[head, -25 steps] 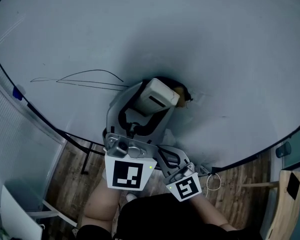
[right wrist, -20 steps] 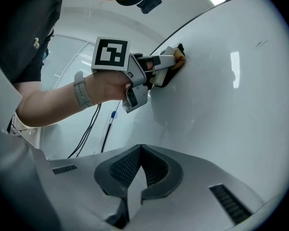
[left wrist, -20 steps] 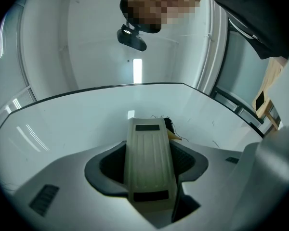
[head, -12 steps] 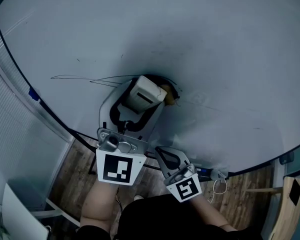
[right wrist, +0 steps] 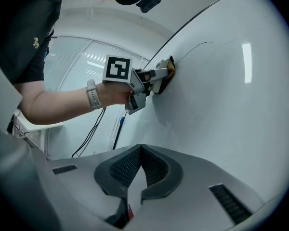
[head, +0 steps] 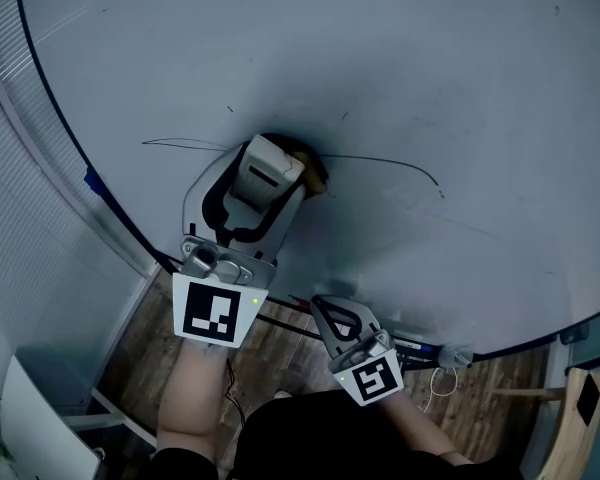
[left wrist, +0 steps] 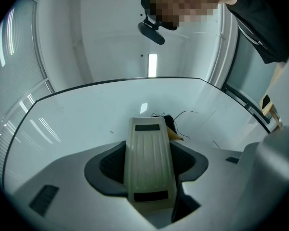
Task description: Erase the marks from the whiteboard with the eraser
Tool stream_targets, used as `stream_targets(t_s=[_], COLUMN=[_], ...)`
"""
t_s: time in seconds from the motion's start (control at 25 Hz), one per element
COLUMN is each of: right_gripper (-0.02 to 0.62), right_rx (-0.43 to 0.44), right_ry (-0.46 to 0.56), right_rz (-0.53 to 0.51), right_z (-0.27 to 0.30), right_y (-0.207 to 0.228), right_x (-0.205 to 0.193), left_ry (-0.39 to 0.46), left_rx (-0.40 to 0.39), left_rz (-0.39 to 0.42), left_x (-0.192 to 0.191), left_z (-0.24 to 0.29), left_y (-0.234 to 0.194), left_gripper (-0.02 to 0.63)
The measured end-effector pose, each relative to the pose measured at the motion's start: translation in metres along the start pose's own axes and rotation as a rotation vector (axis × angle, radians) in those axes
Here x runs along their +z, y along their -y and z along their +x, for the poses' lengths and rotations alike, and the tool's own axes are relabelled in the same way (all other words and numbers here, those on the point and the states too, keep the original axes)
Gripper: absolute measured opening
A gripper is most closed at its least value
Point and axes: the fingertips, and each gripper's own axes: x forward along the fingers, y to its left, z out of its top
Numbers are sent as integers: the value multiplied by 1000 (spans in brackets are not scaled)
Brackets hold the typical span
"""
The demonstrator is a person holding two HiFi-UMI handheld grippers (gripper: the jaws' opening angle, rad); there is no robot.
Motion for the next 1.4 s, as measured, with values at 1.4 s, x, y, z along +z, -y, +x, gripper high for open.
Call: stream_targets(t_s=[1.4], right_gripper=[28], right_rx=[30], right_ry=[-82], right_rz=[-5], right_z=[13], right_y=[-24], right_x=[-13], left_ry=[30], left_rx=[434], left_rz=[-632], left_x=[-126], left_z=[-105], left_y=[-231], left_gripper=[267])
